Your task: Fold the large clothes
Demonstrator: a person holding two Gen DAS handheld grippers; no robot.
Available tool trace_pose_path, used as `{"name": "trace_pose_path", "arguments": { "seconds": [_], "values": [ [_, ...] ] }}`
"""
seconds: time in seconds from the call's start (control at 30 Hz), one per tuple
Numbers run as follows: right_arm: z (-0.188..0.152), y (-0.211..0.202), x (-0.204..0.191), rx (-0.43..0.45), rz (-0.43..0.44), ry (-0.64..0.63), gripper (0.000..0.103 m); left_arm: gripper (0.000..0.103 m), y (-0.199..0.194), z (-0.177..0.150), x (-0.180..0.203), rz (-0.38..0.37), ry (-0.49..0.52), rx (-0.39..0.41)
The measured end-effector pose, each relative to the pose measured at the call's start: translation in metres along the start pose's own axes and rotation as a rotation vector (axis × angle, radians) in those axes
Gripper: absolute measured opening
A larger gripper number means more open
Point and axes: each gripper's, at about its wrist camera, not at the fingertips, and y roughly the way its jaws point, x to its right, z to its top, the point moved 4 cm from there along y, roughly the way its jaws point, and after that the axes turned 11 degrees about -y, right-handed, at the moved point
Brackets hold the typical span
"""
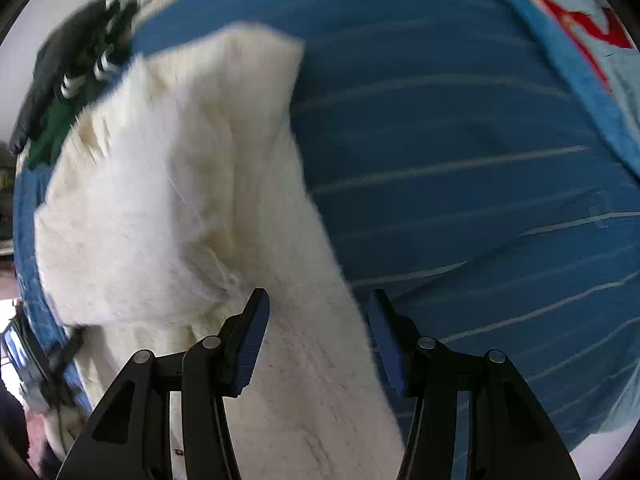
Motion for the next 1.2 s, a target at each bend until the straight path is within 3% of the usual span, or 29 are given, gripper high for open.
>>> {"name": "trace_pose_path", "arguments": {
  "seconds": [0.03,0.07,0.1,0.13,0.17,0.3,0.4,0.53,0.57,0.67,0.73,0.77,0.8,0.87,0.9,0.97,1.03,1.1,1.17,1.2],
  "values": [
    [0.002,0.008,-0.003,-0.007,0.017,-0.003,0.054,0.097,0.005,0.004,0.002,0.009,-0.002,0.002],
    [0.006,0.015,-0.007,-0.013,0.026,-0.003,0.047,0.1,0.01,0.008,0.002,0.011,-0.009,-0.006],
    [0.009,0.018,-0.009,-0.009,0.039,0.004,0.034,0.102,0.013,0.011,0.001,0.015,-0.019,-0.006],
    [0.01,0.02,-0.008,-0.006,0.042,0.019,0.009,0.103,0.014,0.013,0.0,0.014,-0.025,-0.004],
    [0.01,0.021,-0.005,-0.006,0.037,0.036,0.008,0.103,0.014,0.013,-0.001,0.005,-0.027,-0.004],
    [-0.006,0.011,0.038,0.039,-0.041,0.2,0.007,0.103,0.01,0.01,-0.001,-0.024,-0.025,0.007],
    [-0.017,0.027,0.05,-0.032,0.001,0.208,0.007,0.103,0.012,0.01,-0.003,-0.042,-0.022,-0.004],
    [-0.024,-0.006,0.054,-0.033,0.073,0.188,0.048,0.103,-0.004,0.007,-0.012,-0.081,-0.017,-0.036],
    [-0.032,-0.017,0.058,-0.022,0.095,0.194,0.051,0.103,-0.011,0.003,-0.015,-0.092,-0.014,-0.035],
    [-0.055,-0.022,0.059,-0.068,0.137,0.186,0.052,0.103,-0.027,-0.014,-0.017,-0.098,0.01,-0.021],
    [-0.08,-0.004,0.056,-0.142,0.171,0.18,0.051,0.103,-0.029,-0.028,-0.017,-0.095,0.035,-0.022],
    [-0.089,0.008,0.053,-0.174,0.175,0.168,0.019,0.103,-0.027,-0.037,-0.015,-0.082,0.053,-0.023],
    [-0.099,0.018,0.05,-0.185,0.172,0.161,0.006,0.103,-0.023,-0.042,-0.013,-0.073,0.069,-0.03],
    [-0.11,0.015,0.054,-0.153,0.102,0.188,0.005,0.103,-0.011,-0.052,-0.011,-0.052,0.084,-0.055],
    [-0.114,0.002,0.064,-0.086,0.035,0.235,0.005,0.103,-0.005,-0.055,-0.012,-0.047,0.081,-0.063],
    [-0.125,-0.012,0.084,-0.017,0.02,0.345,0.005,0.103,0.0,-0.057,-0.013,-0.074,0.07,-0.076],
    [-0.131,-0.001,0.088,-0.058,0.048,0.365,0.006,0.103,0.001,-0.058,-0.013,-0.079,0.072,-0.072],
    [-0.135,0.008,0.084,-0.109,0.057,0.285,0.008,0.103,0.0,-0.059,-0.013,-0.078,0.082,-0.071],
    [-0.125,0.007,0.08,-0.128,0.059,0.244,0.028,0.103,-0.004,-0.06,-0.018,-0.091,0.074,-0.098],
    [-0.128,-0.002,0.08,-0.118,0.073,0.234,0.032,0.103,-0.007,-0.062,-0.023,-0.094,0.067,-0.106]
  ]
}}
